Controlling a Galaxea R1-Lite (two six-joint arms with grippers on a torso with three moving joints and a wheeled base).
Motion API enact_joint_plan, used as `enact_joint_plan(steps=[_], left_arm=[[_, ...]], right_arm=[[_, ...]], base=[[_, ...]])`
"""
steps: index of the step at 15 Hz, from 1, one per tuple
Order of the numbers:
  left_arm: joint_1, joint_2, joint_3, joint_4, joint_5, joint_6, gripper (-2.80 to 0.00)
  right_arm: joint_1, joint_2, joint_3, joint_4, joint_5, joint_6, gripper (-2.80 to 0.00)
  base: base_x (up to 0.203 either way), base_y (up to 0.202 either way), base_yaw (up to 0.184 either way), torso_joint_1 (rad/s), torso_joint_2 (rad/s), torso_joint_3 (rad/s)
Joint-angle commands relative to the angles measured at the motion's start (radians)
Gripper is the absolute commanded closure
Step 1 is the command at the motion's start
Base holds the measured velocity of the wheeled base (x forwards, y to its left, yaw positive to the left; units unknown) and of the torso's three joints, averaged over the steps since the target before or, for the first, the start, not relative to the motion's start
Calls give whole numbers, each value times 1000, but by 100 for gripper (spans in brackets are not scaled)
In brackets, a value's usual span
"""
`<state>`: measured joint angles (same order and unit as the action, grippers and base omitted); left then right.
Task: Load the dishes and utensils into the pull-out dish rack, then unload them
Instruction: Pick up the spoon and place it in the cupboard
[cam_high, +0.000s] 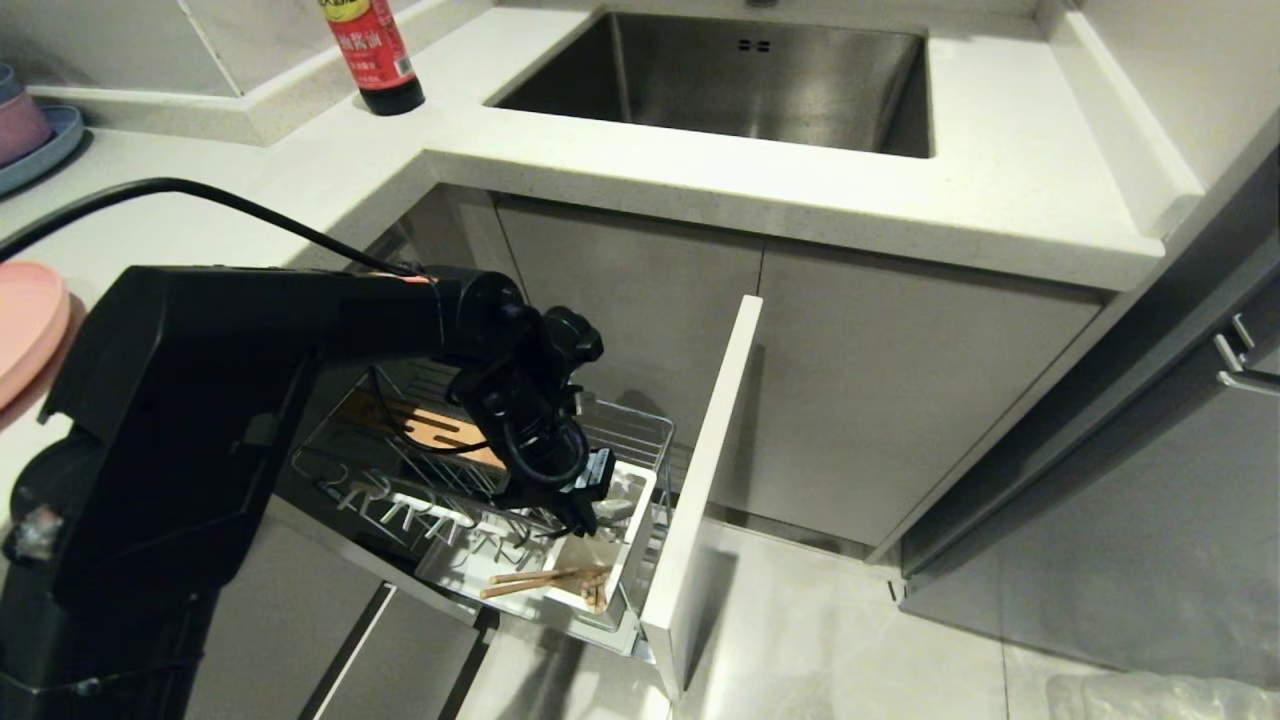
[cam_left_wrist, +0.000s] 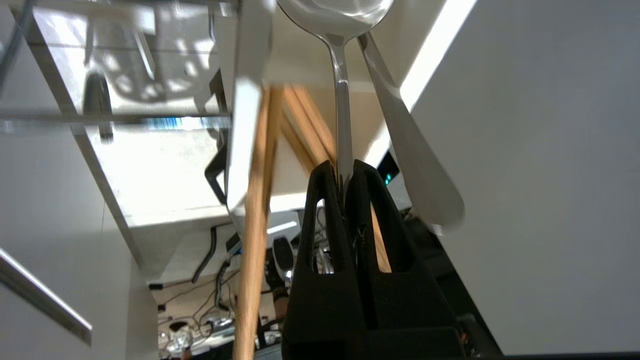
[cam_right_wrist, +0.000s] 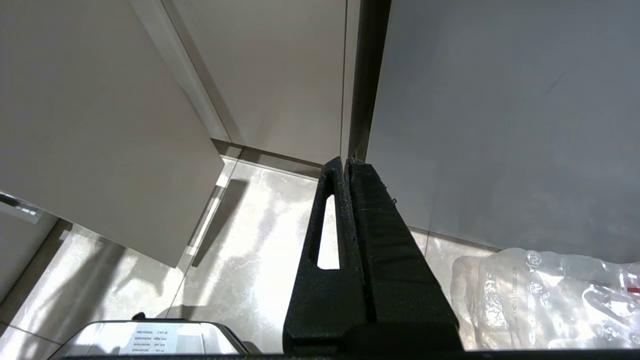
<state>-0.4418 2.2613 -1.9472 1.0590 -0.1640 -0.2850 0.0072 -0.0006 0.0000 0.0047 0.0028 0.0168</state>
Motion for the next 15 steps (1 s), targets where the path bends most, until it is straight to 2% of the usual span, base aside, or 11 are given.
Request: enact_joint_plan(steps=[1, 12, 13, 15], left_arm=[[3, 15, 1, 2, 0, -2, 0], [3, 7, 1, -7, 0, -2, 0], [3, 7, 1, -5, 1, -2, -280], [2, 7, 1, -7, 1, -2, -280]], right_arm=[[0, -1, 0, 0, 0, 0, 0], [0, -1, 0, 0, 0, 0, 0], [0, -1, 0, 0, 0, 0, 0], [-1, -1, 0, 0, 0, 0, 0]], base=[[0, 0, 0, 0, 0, 0], [0, 0, 0, 0, 0, 0], [0, 0, 0, 0, 0, 0], [0, 0, 0, 0, 0, 0]])
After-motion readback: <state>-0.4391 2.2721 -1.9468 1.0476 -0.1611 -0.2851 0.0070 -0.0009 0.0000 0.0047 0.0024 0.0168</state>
